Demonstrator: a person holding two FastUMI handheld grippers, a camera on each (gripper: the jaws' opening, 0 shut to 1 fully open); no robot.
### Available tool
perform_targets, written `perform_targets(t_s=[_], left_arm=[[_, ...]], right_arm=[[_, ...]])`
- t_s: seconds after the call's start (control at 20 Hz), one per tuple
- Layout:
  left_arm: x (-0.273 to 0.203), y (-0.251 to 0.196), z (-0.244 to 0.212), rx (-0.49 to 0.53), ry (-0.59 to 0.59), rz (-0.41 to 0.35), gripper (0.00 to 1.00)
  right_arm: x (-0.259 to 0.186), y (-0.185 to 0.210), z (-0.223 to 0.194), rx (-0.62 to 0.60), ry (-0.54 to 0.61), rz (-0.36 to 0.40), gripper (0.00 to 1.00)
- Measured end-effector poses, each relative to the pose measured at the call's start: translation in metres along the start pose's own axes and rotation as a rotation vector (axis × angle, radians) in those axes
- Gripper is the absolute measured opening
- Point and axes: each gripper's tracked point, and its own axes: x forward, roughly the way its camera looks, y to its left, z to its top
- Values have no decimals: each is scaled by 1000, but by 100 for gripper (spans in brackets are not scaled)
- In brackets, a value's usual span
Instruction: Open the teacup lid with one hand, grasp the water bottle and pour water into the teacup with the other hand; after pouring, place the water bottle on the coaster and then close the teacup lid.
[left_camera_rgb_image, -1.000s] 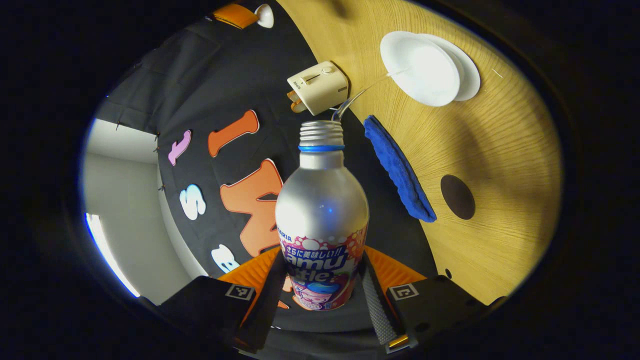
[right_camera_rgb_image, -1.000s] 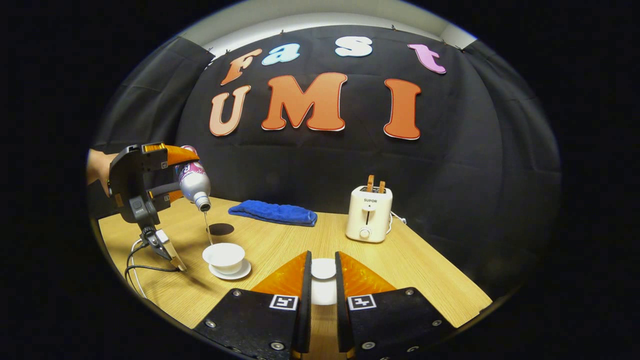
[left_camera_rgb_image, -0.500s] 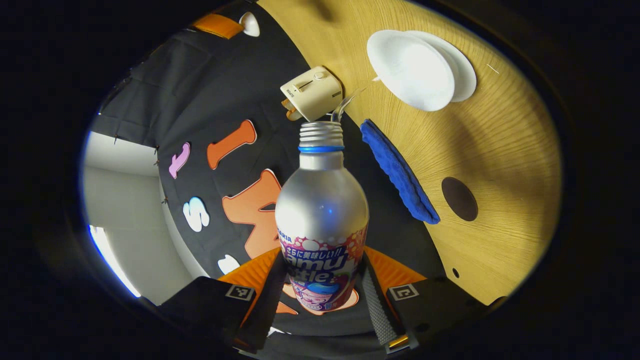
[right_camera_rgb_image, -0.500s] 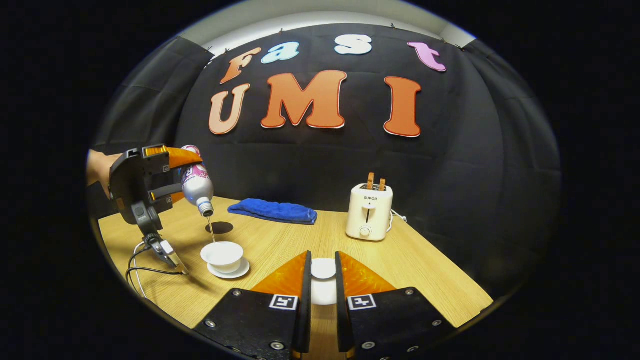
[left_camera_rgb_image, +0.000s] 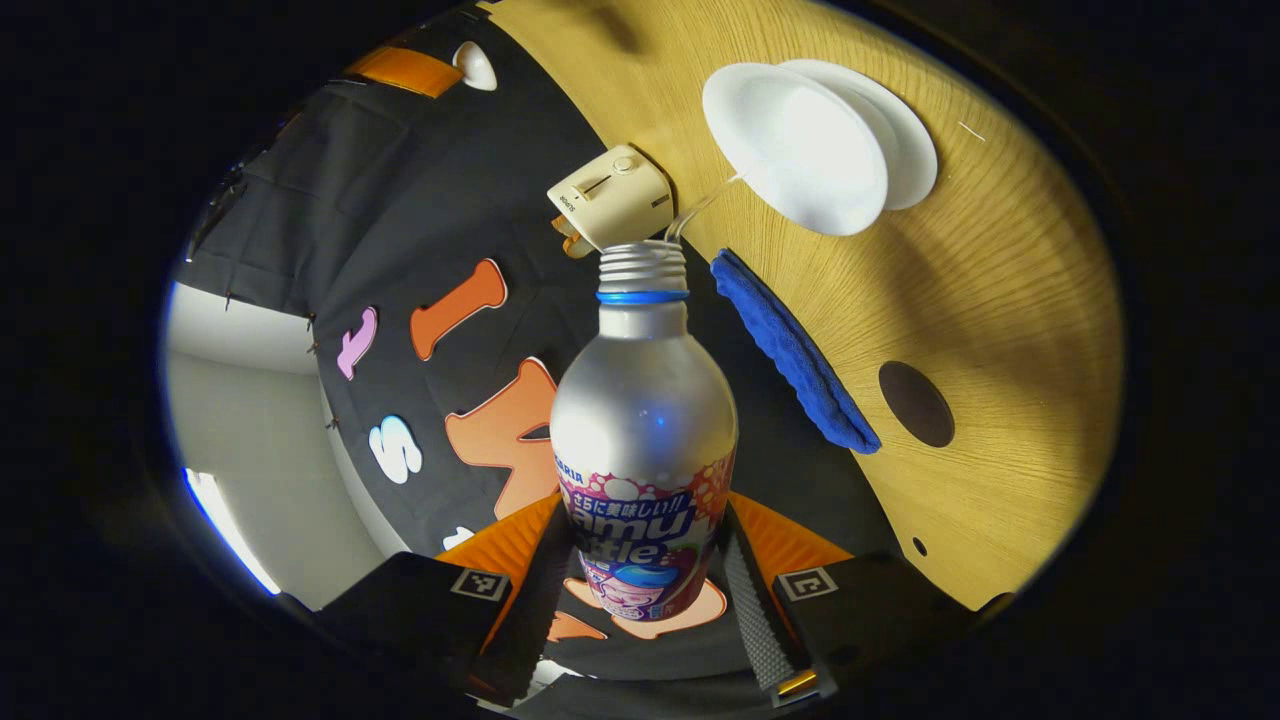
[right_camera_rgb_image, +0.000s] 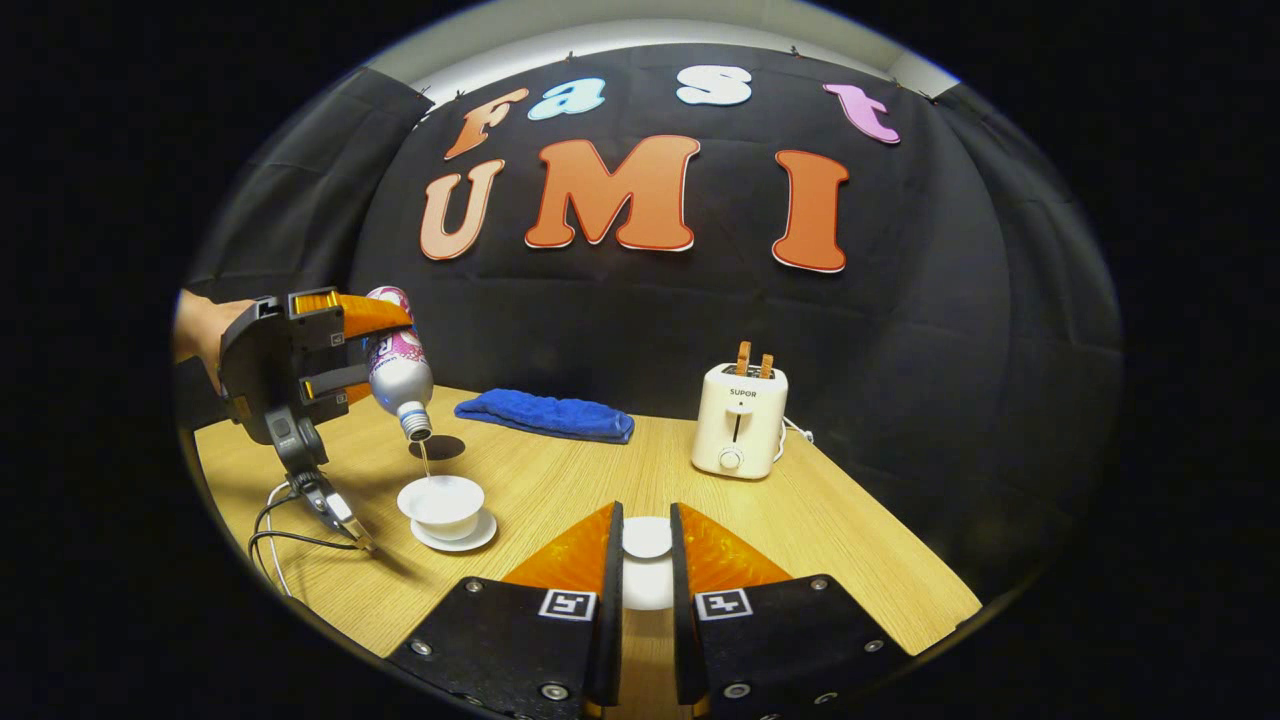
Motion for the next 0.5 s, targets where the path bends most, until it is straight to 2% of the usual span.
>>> perform_targets(t_s=[0.5], left_arm=[[0, 3, 4, 9, -15, 17, 82]], right_arm=[[0, 4, 1, -7, 1, 7, 22]])
